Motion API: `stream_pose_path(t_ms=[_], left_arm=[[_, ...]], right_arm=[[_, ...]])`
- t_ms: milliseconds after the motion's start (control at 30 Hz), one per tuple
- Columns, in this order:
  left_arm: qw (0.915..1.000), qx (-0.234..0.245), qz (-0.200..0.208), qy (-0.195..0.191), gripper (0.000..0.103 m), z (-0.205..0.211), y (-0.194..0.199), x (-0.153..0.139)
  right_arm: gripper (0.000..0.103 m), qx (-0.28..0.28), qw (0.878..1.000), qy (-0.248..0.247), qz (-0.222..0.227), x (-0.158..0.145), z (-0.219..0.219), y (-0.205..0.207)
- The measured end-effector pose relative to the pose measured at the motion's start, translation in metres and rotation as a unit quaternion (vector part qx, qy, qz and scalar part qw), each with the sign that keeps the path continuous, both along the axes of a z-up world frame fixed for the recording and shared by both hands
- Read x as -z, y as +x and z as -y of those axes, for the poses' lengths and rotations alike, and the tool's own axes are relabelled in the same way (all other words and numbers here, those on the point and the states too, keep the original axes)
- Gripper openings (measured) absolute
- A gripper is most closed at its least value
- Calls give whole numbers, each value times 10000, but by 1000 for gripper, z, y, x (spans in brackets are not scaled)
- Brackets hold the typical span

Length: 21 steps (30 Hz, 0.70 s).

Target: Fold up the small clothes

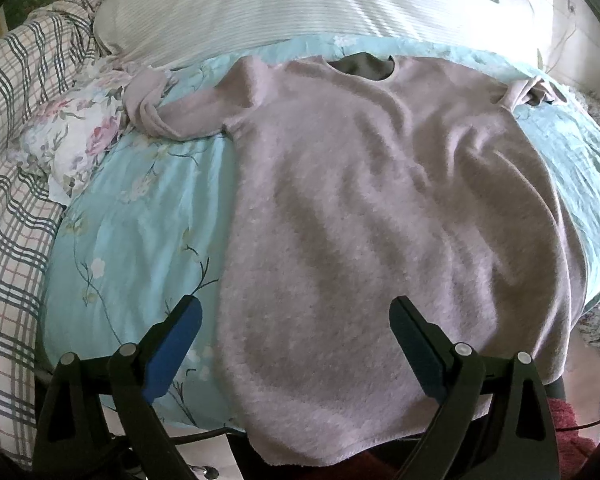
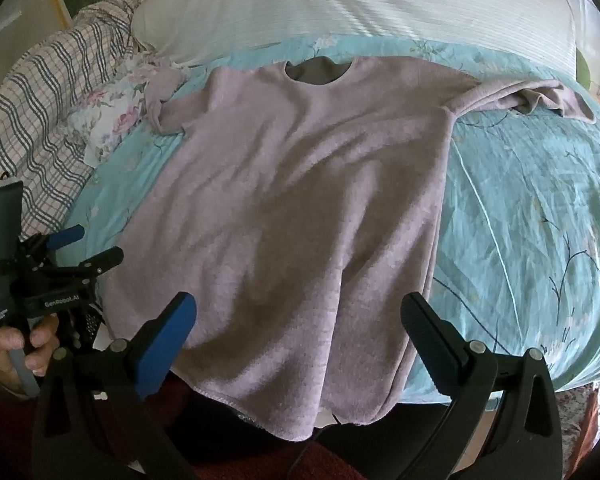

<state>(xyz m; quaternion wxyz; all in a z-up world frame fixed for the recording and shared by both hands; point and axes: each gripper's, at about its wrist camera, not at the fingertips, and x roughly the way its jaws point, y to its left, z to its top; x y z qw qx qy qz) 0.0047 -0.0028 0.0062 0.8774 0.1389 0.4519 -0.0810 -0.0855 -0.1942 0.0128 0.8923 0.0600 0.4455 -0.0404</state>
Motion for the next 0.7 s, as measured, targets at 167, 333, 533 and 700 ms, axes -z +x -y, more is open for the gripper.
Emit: stream_pose_path(t_ms=[167, 333, 533, 700], left_arm=[[9999, 22, -125, 12, 96, 3, 6, 1], [9991, 44, -425, 0, 97, 4, 11, 4], [9997, 83, -190, 119, 97, 8, 18, 7], [9998, 101, -183, 70, 98, 12, 27, 8]], right_arm=[[102, 63, 10000, 27, 62, -4, 7, 3], [102, 130, 9999, 42, -31, -2, 14, 8], [102, 118, 9999, 64, 33, -1, 22, 14], [102, 325, 9992, 172, 175, -9, 47, 20]])
